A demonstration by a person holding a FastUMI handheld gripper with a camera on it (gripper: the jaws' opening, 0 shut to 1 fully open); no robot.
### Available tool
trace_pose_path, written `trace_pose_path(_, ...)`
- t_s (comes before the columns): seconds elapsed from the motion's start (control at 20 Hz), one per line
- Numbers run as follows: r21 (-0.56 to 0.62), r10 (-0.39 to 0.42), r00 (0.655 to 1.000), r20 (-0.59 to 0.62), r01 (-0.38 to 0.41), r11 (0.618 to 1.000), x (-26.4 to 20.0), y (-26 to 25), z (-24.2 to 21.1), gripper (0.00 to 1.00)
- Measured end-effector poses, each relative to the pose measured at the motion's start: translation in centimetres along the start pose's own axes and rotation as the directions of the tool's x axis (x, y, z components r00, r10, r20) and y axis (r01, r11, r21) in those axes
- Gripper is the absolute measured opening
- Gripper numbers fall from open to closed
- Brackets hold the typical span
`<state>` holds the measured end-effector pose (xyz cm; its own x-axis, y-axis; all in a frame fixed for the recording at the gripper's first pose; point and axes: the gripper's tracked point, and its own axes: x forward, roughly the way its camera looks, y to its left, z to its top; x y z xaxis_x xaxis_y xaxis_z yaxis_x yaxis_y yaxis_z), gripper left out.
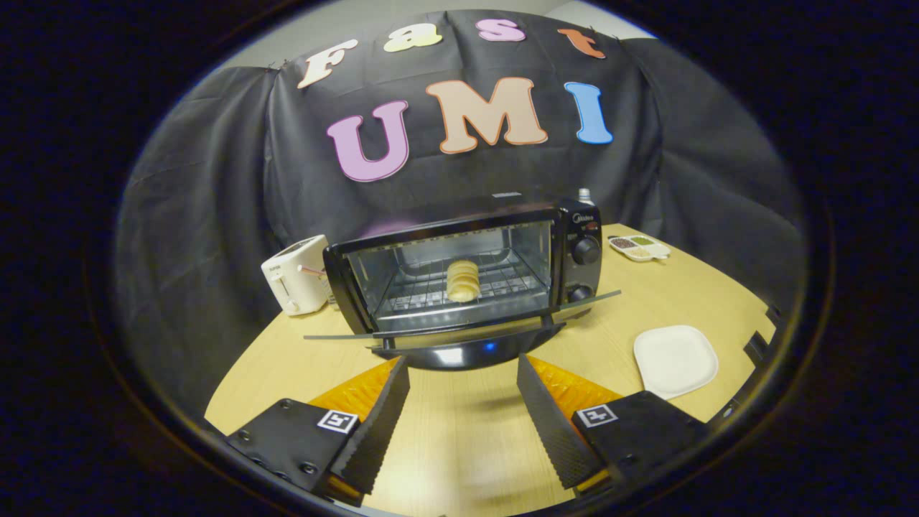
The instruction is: Open the toaster oven, put the food inside, and close the toaster oven door.
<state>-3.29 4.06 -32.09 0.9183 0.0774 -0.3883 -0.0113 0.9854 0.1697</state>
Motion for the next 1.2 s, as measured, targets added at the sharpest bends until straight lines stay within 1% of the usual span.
trace_pose_path(0.25,-0.055,0.022,0.998,0.061,-0.019,0.998,0.6,0.9,2.7,0.95)
trace_pose_path(0.4,-0.056,0.053,0.989,0.139,-0.046,0.997,0.1,2.0,6.1,0.95)
trace_pose_path(0.6,-0.056,0.065,0.969,0.238,-0.053,0.997,-1.0,2.4,11.0,0.95)
trace_pose_path(0.7,-0.051,0.057,0.962,0.268,-0.045,0.998,-1.7,2.2,12.5,0.94)
trace_pose_path(0.8,-0.038,0.032,0.972,0.231,-0.024,0.999,-1.6,1.5,11.2,0.94)
trace_pose_path(0.95,-0.041,-0.060,0.989,0.137,0.066,0.997,-1.0,-0.9,8.2,0.94)
trace_pose_path(1.0,-0.032,-0.076,0.991,0.114,0.080,0.996,-0.9,-1.2,7.5,0.94)
trace_pose_path(1.1,0.007,-0.067,0.995,0.076,0.066,0.998,-0.1,-0.7,6.6,0.94)
trace_pose_path(1.2,0.016,-0.063,0.998,0.026,0.063,0.998,1.2,-0.9,5.4,0.95)
